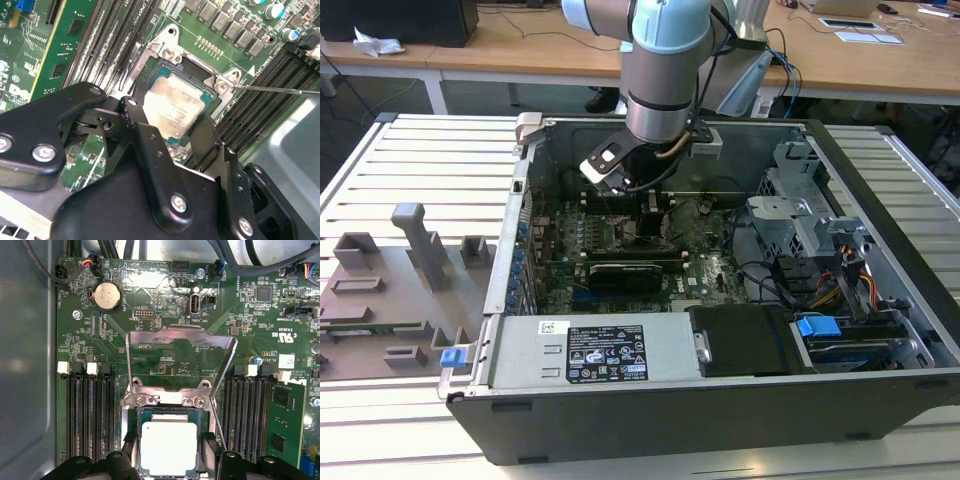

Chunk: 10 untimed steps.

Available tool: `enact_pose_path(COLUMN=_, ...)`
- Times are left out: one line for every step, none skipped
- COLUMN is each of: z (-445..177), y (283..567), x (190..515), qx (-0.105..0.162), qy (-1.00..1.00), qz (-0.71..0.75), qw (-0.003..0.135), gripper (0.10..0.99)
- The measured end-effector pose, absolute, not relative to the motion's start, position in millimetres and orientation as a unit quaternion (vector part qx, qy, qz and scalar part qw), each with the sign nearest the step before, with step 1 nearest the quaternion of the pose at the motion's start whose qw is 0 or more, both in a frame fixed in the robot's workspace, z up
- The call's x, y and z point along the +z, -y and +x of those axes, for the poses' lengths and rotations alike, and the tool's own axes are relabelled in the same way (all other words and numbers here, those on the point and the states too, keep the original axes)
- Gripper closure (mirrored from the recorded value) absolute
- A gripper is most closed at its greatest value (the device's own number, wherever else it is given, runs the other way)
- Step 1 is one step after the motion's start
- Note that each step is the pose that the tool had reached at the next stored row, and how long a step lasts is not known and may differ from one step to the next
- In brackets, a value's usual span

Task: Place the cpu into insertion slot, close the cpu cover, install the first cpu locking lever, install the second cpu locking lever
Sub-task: 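Place the cpu into insertion slot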

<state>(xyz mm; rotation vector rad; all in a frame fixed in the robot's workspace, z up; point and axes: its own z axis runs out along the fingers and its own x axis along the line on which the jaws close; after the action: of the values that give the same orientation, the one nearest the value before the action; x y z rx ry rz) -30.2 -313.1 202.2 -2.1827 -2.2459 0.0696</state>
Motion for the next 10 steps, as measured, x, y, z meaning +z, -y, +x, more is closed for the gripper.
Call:
enact_pose_path(z=-30.2, y=313.1, x=204.4, qx=0.022, qy=0.717, qz=-0.697, qw=0.004, gripper=0.467)
enact_pose_path(z=-30.3, y=313.1, x=206.0, qx=0.022, qy=0.717, qz=-0.697, qw=0.004, gripper=0.467)
enact_pose_path(z=-30.3, y=312.2, x=208.5, qx=0.022, qy=0.717, qz=-0.697, qw=0.004, gripper=0.467)
enact_pose_path(z=-30.2, y=311.4, x=211.4, qx=0.022, qy=0.717, qz=-0.697, qw=0.004, gripper=0.549)
enact_pose_path(z=-30.2, y=311.0, x=216.5, qx=0.022, qy=0.717, qz=-0.697, qw=0.004, gripper=0.675)
enact_pose_path(z=-30.2, y=310.9, x=218.0, qx=0.022, qy=0.717, qz=-0.697, qw=0.004, gripper=0.733)
enact_pose_path(z=-30.2, y=310.9, x=220.3, qx=0.022, qy=0.717, qz=-0.697, qw=0.004, gripper=0.855)
enact_pose_path(z=-30.2, y=310.9, x=222.6, qx=0.022, qy=0.717, qz=-0.697, qw=0.004, gripper=0.980)
enact_pose_path(z=-30.2, y=310.9, x=227.2, qx=0.022, qy=0.717, qz=-0.697, qw=0.004, gripper=0.980)
enact_pose_path(z=-30.2, y=310.9, x=230.1, qx=0.023, qy=0.717, qz=-0.697, qw=0.004, gripper=0.980)
